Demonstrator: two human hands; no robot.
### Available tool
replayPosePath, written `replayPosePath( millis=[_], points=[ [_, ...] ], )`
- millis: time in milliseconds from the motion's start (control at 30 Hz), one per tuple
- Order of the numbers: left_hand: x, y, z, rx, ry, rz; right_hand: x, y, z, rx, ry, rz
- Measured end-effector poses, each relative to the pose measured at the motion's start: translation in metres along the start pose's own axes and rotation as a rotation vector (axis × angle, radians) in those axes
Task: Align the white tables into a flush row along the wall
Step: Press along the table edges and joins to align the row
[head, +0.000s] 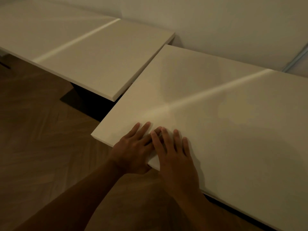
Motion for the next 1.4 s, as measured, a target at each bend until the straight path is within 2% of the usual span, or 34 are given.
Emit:
replayPosePath(
  millis=[200,267,333,400,467,500,567,600,700,833,1067,1400],
  points=[
    [0.001,0.004,0.001,0.045,0.039,-0.085,-0.008,0.005,0.002,0.026,-0.018,-0.048],
    [0.007,0.002,-0.002,0.056,0.089,-0.118,-0.003,0.008,0.006,0.043,-0.100,-0.025],
    [0.015,0.004,-0.007,0.076,0.271,-0.170,0.009,0.014,0.009,-0.014,-0.315,0.039],
    [0.022,0.010,-0.009,0.172,0.555,-0.154,0.017,0.020,0.010,-0.113,-0.481,0.130],
    [0.022,0.023,-0.010,0.386,0.786,-0.012,0.019,0.021,0.008,-0.174,-0.520,0.182],
    [0.020,0.028,-0.011,0.509,0.827,0.066,0.017,0.021,0.007,-0.195,-0.520,0.182],
    [0.016,0.032,-0.014,0.666,0.703,0.124,0.010,0.017,0.006,-0.204,-0.430,0.113],
    [0.016,0.031,-0.017,0.684,0.587,0.131,0.006,0.013,0.004,-0.177,-0.315,0.067],
    [0.019,0.019,-0.033,0.602,0.340,0.208,-0.011,-0.002,-0.009,-0.132,-0.014,-0.019],
    [0.010,0.014,-0.050,0.449,0.179,0.277,-0.020,-0.019,-0.019,-0.151,0.091,-0.022],
    [0.007,0.008,-0.057,0.448,0.340,0.261,-0.018,-0.029,-0.013,-0.143,0.145,-0.038],
    [0.006,-0.023,-0.082,0.450,0.388,0.227,-0.019,-0.064,-0.002,-0.172,0.144,-0.036]
  ],
)
Point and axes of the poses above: each hand's wrist, its own y-axis away from the middle knuckle, its own x-axis out of the back of the hand, z = x × y, the point moved 2 cm from there along -y, towards the middle knuckle, and after that the axes turned 14 degrees about x, right-handed, at the moved point
